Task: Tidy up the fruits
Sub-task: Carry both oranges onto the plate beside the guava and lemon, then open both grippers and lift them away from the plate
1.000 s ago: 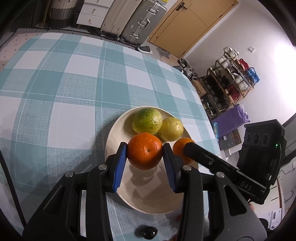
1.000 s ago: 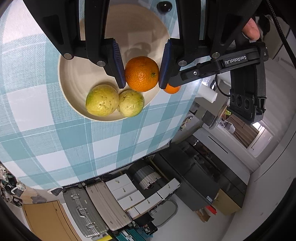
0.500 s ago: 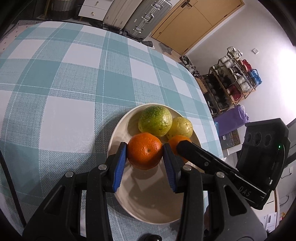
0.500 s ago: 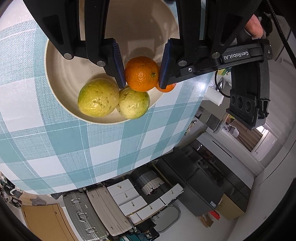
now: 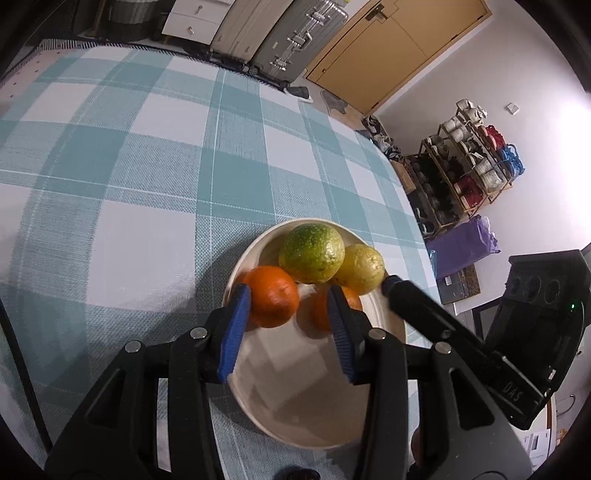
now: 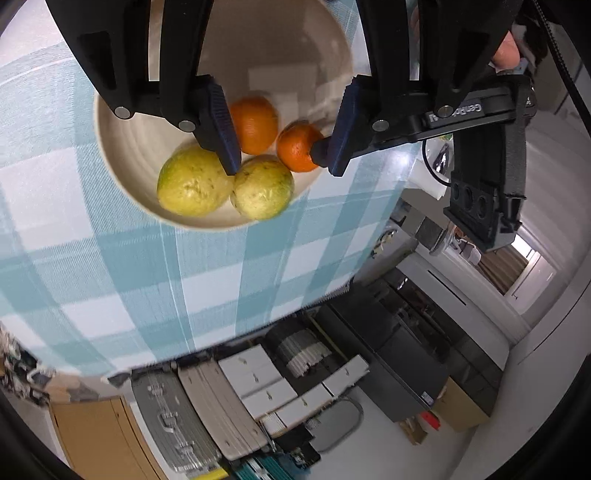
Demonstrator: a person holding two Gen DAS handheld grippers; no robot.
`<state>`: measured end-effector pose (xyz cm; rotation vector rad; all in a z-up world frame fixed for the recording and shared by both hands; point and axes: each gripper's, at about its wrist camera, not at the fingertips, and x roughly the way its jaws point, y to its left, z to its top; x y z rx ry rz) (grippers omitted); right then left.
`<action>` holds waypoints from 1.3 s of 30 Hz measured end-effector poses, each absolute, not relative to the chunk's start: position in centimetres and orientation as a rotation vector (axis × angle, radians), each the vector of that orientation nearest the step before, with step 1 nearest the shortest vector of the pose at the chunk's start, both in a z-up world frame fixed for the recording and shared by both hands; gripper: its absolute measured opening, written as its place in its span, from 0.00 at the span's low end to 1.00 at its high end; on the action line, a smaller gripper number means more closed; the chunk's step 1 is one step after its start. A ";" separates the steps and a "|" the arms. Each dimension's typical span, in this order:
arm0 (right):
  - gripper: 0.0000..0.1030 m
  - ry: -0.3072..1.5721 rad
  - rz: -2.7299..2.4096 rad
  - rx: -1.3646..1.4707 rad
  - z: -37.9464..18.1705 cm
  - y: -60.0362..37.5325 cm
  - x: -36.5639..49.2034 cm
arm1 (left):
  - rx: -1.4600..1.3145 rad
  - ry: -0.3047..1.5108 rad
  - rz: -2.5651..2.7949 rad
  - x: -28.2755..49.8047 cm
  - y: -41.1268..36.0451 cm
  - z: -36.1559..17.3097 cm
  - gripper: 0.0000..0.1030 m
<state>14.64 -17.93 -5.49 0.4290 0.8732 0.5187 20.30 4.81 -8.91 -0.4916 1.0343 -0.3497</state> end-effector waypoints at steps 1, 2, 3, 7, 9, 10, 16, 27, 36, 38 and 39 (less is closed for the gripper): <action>0.49 0.859 0.517 0.426 -5.1 -18.1 14.4 | -0.489 1.028 -0.346 20.0 4.9 -8.6 0.38; 0.49 0.848 0.514 0.427 -4.7 -18.2 14.1 | -0.484 1.023 -0.344 19.6 5.0 -8.3 0.38; 0.50 0.837 0.513 0.429 -4.3 -18.5 13.8 | -0.475 1.016 -0.342 19.2 5.0 -8.0 0.38; 0.51 0.800 0.486 0.406 -3.1 -19.5 12.3 | -0.437 0.992 -0.323 17.6 5.0 -6.8 0.45; 0.53 0.789 0.483 0.397 -2.7 -19.8 11.6 | -0.412 0.983 -0.309 16.8 4.9 -6.3 0.45; 0.58 0.781 0.479 0.393 -2.5 -20.0 11.1 | -0.399 0.976 -0.303 16.2 4.8 -5.9 0.45; 0.66 0.753 0.463 0.353 -1.9 -20.7 8.7 | -0.308 0.923 -0.268 13.3 3.8 -4.2 0.45; 0.84 0.669 0.448 0.259 -0.1 -21.3 4.1 | -0.196 0.838 -0.214 8.8 2.1 -1.5 0.68; 0.95 0.613 0.441 0.227 0.8 -21.9 0.9 | -0.132 0.775 -0.180 5.2 0.9 0.2 0.80; 0.96 0.605 0.441 0.223 0.9 -22.1 0.2 | -0.115 0.767 -0.162 4.4 0.8 0.4 0.81; 0.97 0.601 0.438 0.220 0.9 -22.1 -0.1 | -0.112 0.766 -0.155 4.1 0.8 0.5 0.84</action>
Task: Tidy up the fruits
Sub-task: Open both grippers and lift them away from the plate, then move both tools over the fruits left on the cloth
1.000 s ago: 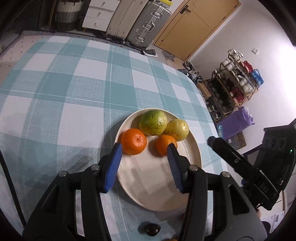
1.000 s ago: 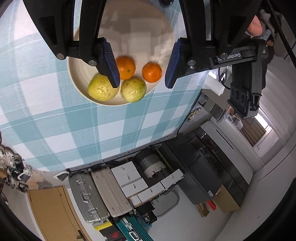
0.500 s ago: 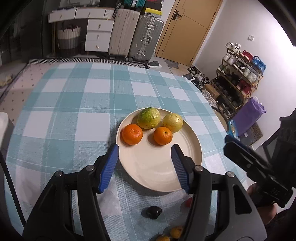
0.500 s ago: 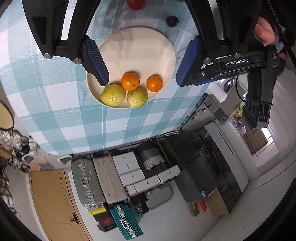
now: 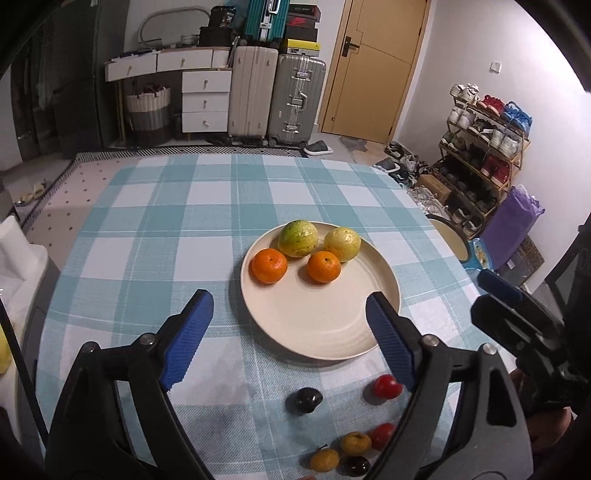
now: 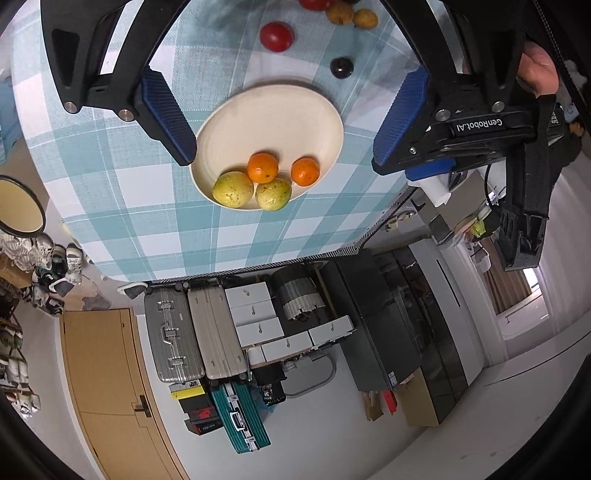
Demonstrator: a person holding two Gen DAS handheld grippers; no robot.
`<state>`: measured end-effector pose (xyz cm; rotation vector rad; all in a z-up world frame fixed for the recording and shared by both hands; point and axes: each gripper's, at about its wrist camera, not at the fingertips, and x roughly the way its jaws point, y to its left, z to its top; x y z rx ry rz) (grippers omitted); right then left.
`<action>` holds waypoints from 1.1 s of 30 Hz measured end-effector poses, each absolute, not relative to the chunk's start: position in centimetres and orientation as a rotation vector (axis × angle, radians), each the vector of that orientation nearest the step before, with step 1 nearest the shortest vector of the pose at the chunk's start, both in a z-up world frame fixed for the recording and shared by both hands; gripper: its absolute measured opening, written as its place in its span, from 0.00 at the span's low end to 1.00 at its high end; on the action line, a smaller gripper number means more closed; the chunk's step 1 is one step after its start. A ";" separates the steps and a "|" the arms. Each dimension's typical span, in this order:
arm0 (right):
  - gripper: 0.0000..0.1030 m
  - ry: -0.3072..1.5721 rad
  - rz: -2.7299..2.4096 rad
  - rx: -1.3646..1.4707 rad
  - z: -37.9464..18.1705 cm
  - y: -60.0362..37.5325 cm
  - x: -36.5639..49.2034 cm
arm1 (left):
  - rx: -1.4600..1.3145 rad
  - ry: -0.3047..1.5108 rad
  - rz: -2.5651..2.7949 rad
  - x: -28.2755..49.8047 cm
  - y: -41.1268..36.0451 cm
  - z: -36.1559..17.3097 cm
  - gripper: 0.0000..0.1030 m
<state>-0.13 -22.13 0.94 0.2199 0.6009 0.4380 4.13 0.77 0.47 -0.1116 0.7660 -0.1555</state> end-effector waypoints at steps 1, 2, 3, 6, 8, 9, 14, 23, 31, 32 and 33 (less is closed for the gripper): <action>0.97 0.598 0.433 0.219 0.9 -22.2 -0.4 | -0.106 0.765 -0.141 3.8 0.8 0.5 0.85; 0.98 0.595 0.433 0.220 0.9 -22.3 -0.7 | -0.102 0.764 -0.131 3.5 0.8 0.5 0.90; 0.98 0.594 0.435 0.221 0.9 -22.3 -0.9 | -0.099 0.760 -0.122 3.2 0.8 0.6 0.95; 0.99 0.588 0.440 0.212 0.9 -22.3 -1.9 | -0.098 0.736 -0.108 2.0 1.0 0.8 0.99; 1.00 0.582 0.444 0.202 0.9 -22.3 -2.6 | -0.087 0.727 -0.103 1.2 0.9 0.9 0.99; 1.00 0.580 0.446 0.197 0.8 -22.2 -3.0 | -0.084 0.726 -0.102 0.9 0.9 0.8 0.99; 1.00 0.575 0.447 0.174 0.5 -22.2 -4.6 | -0.078 0.729 -0.103 -0.9 0.8 0.4 0.99; 1.00 0.594 0.429 0.133 -0.6 -22.4 -7.1 | -0.087 0.777 -0.126 -3.6 1.0 -1.7 0.99; 1.00 0.619 0.420 0.131 -2.0 -22.5 -8.7 | -0.093 0.842 -0.152 -4.9 1.5 -4.7 0.99; 1.00 0.624 0.420 0.130 -2.2 -22.5 -8.9 | -0.096 0.851 -0.158 -5.1 1.5 -5.1 0.99; 1.00 0.627 0.423 0.129 -2.3 -22.4 -9.0 | -0.096 0.856 -0.161 -5.1 1.4 -5.4 0.99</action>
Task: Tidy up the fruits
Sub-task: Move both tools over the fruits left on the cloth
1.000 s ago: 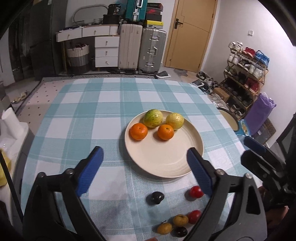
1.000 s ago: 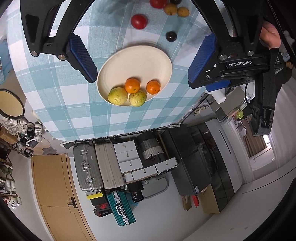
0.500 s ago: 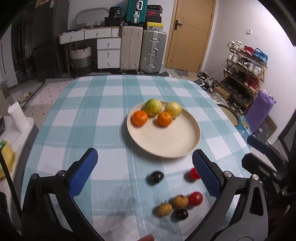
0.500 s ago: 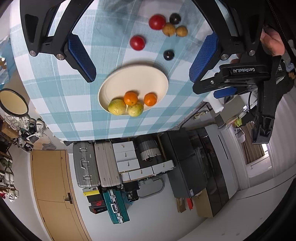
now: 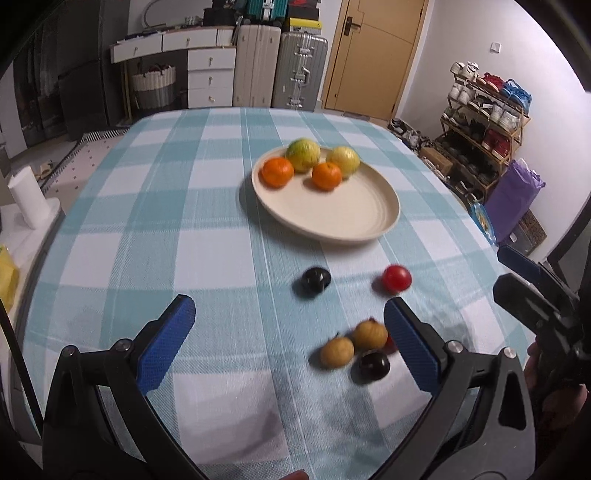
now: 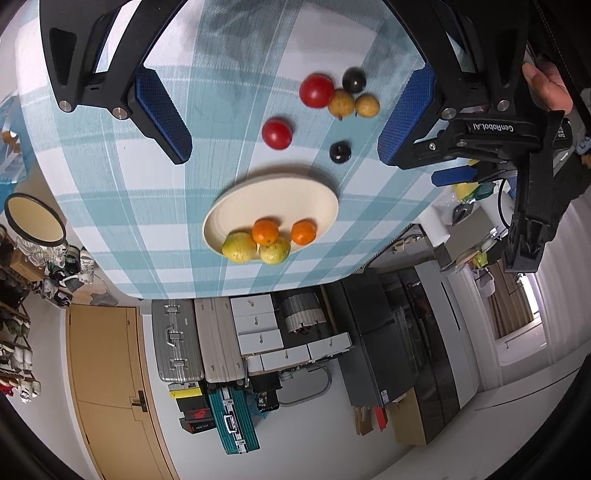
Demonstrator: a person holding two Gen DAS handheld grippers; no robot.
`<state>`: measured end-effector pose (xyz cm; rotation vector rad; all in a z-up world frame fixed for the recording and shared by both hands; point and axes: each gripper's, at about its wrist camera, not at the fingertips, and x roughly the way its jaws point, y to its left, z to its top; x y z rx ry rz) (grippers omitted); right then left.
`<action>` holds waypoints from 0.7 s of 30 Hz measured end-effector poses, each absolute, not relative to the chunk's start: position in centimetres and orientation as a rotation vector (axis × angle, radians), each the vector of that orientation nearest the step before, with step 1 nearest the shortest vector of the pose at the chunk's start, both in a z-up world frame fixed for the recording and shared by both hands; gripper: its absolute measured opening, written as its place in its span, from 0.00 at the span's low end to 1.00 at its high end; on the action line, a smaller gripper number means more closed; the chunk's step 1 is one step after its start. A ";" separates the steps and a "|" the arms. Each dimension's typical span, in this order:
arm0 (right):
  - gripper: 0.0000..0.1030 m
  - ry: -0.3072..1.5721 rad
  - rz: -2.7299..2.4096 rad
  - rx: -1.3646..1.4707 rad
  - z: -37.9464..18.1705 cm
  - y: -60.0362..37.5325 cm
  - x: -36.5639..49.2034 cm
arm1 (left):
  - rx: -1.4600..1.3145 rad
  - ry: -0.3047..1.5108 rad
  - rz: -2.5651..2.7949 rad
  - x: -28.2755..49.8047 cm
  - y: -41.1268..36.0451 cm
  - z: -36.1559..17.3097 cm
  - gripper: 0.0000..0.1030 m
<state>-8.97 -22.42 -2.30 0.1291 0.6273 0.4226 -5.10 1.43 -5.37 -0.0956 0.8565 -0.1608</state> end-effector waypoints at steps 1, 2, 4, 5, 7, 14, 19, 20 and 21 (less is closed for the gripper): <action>1.00 0.632 0.423 0.126 -2.5 -22.3 -9.1 | -0.092 0.867 -0.165 -5.2 1.3 -5.8 0.99; 1.00 0.634 0.421 0.121 -2.7 -22.2 -9.2 | -0.087 0.875 -0.166 -5.2 1.2 -6.1 0.99; 1.00 0.638 0.422 0.114 -3.0 -22.0 -9.4 | -0.079 0.891 -0.164 -5.2 1.0 -6.9 0.99; 1.00 0.644 0.423 0.115 -3.2 -21.9 -9.5 | -0.077 0.898 -0.166 -5.2 0.9 -7.1 0.99; 1.00 0.655 0.423 0.118 -3.7 -21.7 -9.6 | -0.070 0.914 -0.175 -5.1 0.6 -7.8 0.99; 1.00 0.693 0.404 0.137 -5.3 -21.6 -10.1 | -0.076 0.943 -0.199 -4.7 0.3 -9.1 0.99; 1.00 0.717 0.394 0.161 -6.2 -21.8 -10.5 | -0.095 0.957 -0.235 -4.5 0.3 -9.7 0.98; 1.00 0.720 0.392 0.165 -6.3 -21.8 -10.6 | -0.098 0.961 -0.239 -4.5 0.2 -9.8 0.98; 1.00 0.723 0.392 0.168 -6.4 -21.8 -10.7 | -0.104 0.972 -0.247 -4.4 0.2 -9.9 0.96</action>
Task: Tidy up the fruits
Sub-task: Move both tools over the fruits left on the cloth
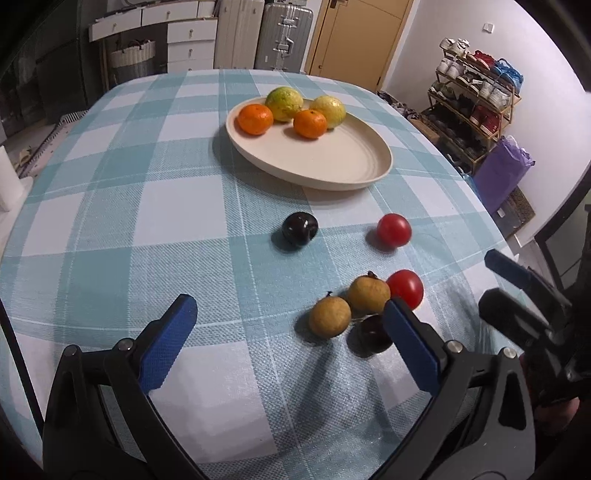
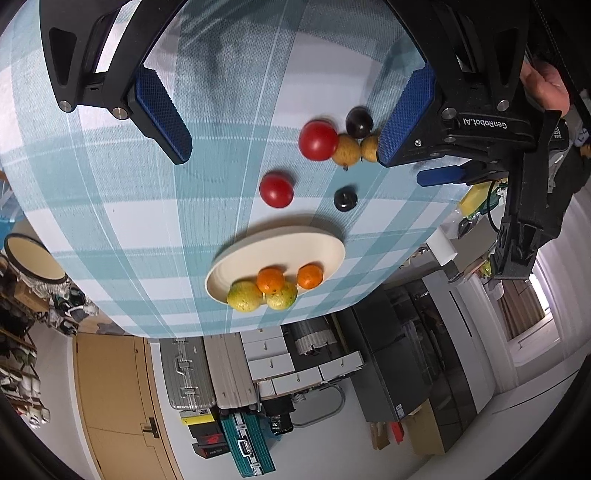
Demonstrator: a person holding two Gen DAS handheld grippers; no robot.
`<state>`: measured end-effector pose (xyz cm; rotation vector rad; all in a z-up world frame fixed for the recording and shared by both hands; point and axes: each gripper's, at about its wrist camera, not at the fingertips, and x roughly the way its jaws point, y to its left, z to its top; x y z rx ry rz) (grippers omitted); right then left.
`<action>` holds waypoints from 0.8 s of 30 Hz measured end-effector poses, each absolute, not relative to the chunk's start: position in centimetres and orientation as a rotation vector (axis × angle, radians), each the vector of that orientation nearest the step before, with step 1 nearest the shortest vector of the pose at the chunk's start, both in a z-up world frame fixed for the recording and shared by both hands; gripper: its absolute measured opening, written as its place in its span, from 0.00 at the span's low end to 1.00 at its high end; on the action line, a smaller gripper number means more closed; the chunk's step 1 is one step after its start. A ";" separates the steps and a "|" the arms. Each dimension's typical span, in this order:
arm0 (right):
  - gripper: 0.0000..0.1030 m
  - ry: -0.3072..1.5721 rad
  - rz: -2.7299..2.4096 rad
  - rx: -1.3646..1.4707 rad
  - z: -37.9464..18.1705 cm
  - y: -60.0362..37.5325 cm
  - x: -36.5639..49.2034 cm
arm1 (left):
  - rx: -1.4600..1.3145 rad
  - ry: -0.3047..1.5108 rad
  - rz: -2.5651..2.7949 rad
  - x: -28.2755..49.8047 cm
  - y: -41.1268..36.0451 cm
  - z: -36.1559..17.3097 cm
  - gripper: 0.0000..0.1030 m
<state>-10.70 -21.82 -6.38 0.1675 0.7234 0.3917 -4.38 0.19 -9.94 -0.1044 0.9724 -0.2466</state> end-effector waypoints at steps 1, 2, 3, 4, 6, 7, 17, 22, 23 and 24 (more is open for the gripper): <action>1.00 0.730 0.391 0.172 -6.6 -21.8 -10.8 | -0.111 0.983 -0.255 -4.3 0.2 -10.1 0.93; 1.00 0.735 0.391 0.174 -6.7 -21.8 -10.9 | -0.117 0.988 -0.263 -4.3 0.2 -10.2 0.88; 1.00 0.743 0.391 0.177 -6.8 -21.7 -11.1 | -0.123 0.990 -0.270 -4.3 0.2 -10.3 0.85; 1.00 0.748 0.392 0.180 -7.0 -21.7 -11.3 | -0.126 0.992 -0.275 -4.2 0.1 -10.3 0.85; 1.00 0.754 0.395 0.186 -7.3 -21.7 -11.7 | -0.135 0.992 -0.285 -4.2 0.2 -10.4 0.81; 1.00 0.758 0.395 0.184 -7.4 -21.6 -11.8 | -0.138 0.990 -0.289 -4.1 0.2 -10.4 0.80; 1.00 0.782 0.403 0.187 -8.2 -21.3 -12.4 | -0.203 1.036 -0.343 -3.7 0.7 -10.9 0.44; 1.00 0.779 0.413 0.180 -8.1 -20.9 -12.4 | -0.187 1.030 -0.400 -4.0 -0.1 -10.8 0.26; 1.00 0.778 0.415 0.175 -8.0 -20.8 -12.4 | -0.184 1.031 -0.410 -4.1 -0.3 -10.9 0.22; 1.00 0.778 0.415 0.170 -8.0 -20.7 -12.5 | -0.175 1.031 -0.413 -4.2 -0.5 -10.8 0.22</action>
